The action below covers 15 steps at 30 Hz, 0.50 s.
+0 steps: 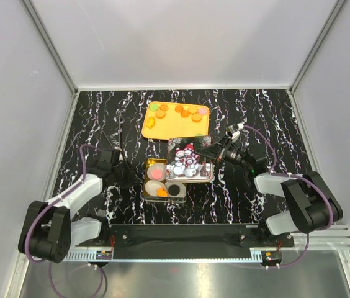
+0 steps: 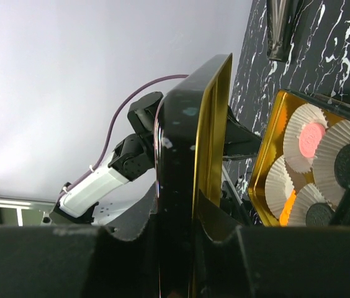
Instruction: Pack the cookies
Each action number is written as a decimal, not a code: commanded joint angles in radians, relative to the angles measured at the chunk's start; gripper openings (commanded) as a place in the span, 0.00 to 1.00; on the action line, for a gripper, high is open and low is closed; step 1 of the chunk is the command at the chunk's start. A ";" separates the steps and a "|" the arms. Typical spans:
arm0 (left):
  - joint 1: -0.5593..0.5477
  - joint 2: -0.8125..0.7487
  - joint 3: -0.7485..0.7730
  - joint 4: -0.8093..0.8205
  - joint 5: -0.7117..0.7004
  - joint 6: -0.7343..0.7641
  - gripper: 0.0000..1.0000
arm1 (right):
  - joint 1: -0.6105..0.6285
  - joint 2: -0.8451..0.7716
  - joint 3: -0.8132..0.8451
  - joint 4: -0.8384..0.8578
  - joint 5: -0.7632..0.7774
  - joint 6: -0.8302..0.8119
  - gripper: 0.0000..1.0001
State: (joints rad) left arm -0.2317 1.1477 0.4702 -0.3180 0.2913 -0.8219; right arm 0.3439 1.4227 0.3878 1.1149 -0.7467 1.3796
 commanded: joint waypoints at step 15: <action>-0.209 0.130 0.042 0.241 -0.058 -0.172 0.33 | 0.006 0.111 -0.038 0.177 0.006 -0.011 0.00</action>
State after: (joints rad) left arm -0.4320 1.2732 0.4763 -0.1452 0.2554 -0.9741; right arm 0.3447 1.5135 0.3637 1.1900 -0.7498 1.3838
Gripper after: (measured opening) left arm 0.323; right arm 0.240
